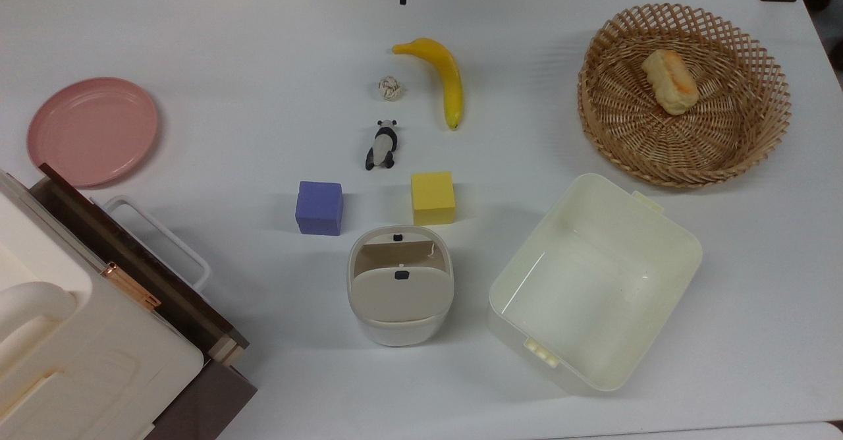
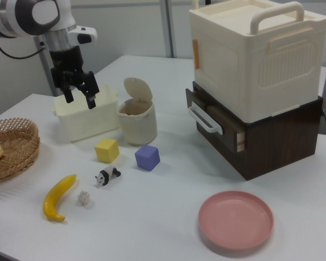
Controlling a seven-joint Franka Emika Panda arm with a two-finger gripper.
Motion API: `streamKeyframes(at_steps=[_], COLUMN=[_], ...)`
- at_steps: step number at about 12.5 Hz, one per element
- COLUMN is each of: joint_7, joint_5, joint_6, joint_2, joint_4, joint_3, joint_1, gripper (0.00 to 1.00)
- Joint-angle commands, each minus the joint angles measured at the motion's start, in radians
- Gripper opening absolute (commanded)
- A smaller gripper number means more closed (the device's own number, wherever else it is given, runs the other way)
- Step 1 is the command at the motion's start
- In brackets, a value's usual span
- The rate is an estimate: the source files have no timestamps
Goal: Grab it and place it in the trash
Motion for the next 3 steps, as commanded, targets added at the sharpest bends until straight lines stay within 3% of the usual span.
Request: streamKeyframes(at_steps=[1, 3], joint_7=[-0.005, -0.005], joint_5=[0.023, 0.023], joint_6=[0.004, -0.002], joint_2=[-0.019, -0.019], joint_4=[-0.011, -0.011], joint_3=[-0.007, -0.006], joint_1=[0.004, 0.005], gripper=[1.0, 1.0])
